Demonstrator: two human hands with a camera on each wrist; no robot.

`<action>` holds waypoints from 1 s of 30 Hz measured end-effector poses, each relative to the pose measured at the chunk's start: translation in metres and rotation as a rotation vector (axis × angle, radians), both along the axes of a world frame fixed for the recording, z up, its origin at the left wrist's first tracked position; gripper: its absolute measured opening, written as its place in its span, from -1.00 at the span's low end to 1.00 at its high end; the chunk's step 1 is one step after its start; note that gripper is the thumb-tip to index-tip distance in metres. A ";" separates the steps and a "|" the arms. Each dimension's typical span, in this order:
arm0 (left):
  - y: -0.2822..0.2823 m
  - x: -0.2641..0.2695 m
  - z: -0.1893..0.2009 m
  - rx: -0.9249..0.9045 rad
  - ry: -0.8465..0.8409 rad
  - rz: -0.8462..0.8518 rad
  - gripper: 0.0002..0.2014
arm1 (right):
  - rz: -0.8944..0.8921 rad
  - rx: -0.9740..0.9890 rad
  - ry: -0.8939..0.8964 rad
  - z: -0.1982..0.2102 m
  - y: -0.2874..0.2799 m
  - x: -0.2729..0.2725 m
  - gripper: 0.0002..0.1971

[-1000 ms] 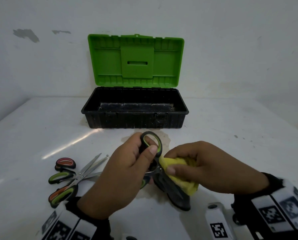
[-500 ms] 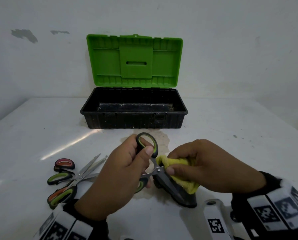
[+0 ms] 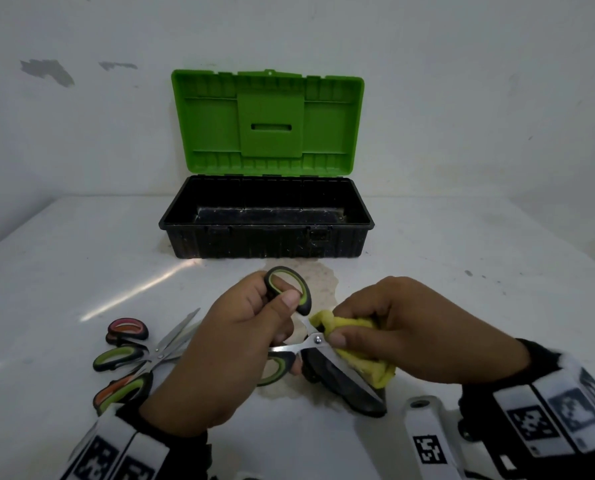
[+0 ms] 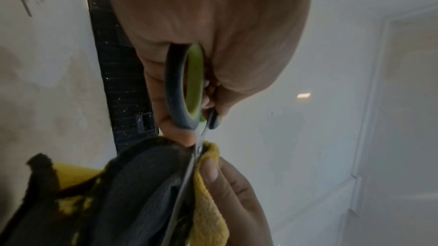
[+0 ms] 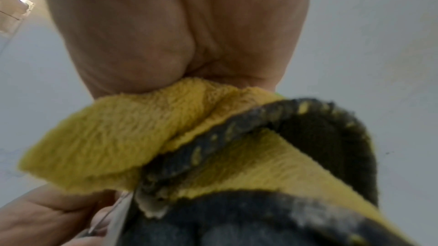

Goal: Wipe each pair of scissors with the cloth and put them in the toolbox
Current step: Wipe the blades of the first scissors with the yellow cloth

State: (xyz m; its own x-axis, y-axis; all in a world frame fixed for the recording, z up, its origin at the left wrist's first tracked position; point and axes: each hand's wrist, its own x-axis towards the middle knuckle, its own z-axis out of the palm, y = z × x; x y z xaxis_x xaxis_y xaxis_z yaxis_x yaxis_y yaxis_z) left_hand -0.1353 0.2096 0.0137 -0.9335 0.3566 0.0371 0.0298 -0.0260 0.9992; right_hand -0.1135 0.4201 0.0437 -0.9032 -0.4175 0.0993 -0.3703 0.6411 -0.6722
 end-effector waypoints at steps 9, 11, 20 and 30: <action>0.005 0.001 -0.005 0.062 -0.031 0.019 -0.80 | -0.033 0.007 -0.092 -0.001 0.022 0.002 -0.81; 0.003 0.001 -0.005 0.064 -0.036 0.033 -0.80 | -0.064 -0.009 -0.099 -0.001 0.030 0.003 -0.81; -0.003 -0.008 -0.008 0.121 -0.008 0.318 -0.80 | -0.372 -0.399 0.075 -0.009 0.049 0.010 -0.56; 0.021 0.001 -0.014 0.202 -0.052 0.451 -0.79 | -0.158 -0.356 0.096 -0.018 -0.012 0.016 -0.68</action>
State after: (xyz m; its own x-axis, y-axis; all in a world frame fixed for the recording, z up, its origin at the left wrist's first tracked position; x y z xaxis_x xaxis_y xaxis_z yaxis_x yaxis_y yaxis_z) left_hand -0.1342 0.2311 -0.0005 -0.9956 -0.0929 0.0128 0.0327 -0.2151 0.9760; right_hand -0.0971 0.4083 0.0260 -0.9332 -0.1988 0.2993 -0.3575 0.4287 -0.8297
